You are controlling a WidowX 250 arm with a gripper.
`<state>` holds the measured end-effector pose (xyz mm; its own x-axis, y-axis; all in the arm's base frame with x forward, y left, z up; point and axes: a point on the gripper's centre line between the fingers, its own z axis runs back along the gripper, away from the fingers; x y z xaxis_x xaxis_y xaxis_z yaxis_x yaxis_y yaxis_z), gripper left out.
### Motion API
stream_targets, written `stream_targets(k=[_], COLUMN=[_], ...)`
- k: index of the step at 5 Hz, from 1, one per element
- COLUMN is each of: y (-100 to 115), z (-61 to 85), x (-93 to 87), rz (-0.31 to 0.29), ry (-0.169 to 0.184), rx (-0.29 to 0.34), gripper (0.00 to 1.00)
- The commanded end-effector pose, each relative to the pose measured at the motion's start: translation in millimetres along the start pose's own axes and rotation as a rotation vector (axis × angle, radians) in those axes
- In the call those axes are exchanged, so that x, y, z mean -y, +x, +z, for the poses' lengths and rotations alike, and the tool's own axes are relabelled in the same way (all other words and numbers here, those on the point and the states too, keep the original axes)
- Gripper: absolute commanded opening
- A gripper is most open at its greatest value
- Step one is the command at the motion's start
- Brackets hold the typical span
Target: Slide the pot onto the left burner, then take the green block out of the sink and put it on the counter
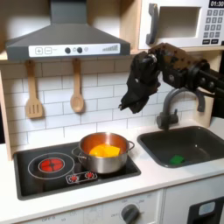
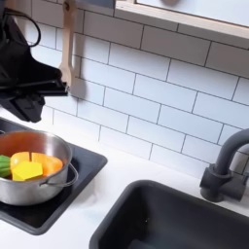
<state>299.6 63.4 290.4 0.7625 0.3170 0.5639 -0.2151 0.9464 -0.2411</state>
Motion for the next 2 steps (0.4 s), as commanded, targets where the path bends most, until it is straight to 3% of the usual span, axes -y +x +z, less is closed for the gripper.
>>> stream_targets(k=[1,2], y=[29,44], z=[-1.4,-2.6], x=[0.6,-3.8], rz=[0.027,0.065], ry=[-0.023,-0.008], rx=[0.101,0.135], gripper=[0.00,0.00])
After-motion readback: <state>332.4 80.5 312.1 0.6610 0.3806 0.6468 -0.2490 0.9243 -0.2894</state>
